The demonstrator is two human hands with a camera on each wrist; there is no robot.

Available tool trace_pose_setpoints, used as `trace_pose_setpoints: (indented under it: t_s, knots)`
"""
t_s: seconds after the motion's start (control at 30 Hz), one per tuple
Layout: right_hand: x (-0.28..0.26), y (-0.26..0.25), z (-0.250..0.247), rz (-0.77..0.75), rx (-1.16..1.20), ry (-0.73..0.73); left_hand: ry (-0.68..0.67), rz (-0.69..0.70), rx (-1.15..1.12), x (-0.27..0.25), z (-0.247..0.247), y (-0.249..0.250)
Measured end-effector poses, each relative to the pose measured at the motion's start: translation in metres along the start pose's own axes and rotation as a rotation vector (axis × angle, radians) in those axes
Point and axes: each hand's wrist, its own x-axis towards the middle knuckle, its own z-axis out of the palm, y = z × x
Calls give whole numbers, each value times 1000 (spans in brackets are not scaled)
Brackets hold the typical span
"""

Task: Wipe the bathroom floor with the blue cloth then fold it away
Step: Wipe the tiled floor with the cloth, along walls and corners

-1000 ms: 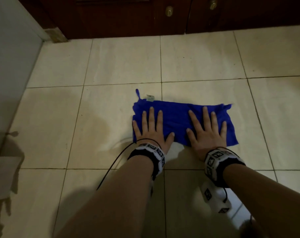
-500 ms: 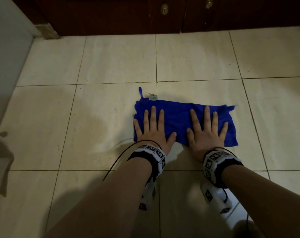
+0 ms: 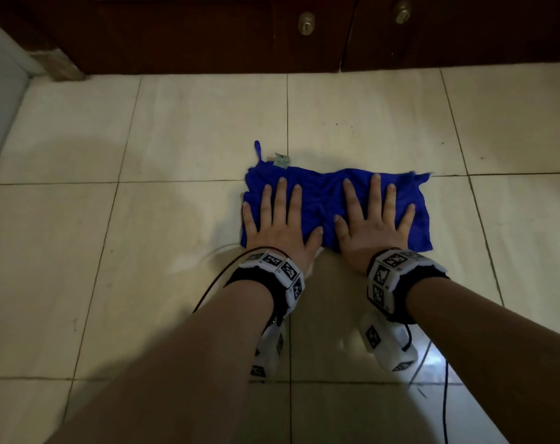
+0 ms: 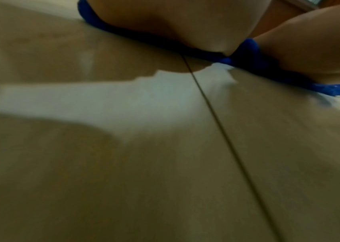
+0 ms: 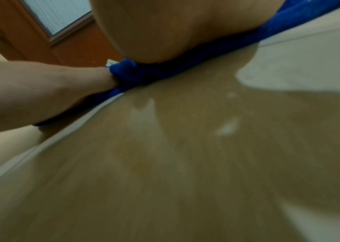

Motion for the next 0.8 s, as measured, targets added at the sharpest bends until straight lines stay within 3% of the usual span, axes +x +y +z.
trace_pose_setpoints:
  t_s: [0.37,0.53,0.8]
  knots:
    - [106,-14,-46,-58,-18,30,39,-17,21,116,-30,5]
    - [119,-22,-48,-33,-1,66,2,-9,33,140,-41,5]
    - [132,-20,-61,-48,-36,-34,-131,47,135,163,-55,-1]
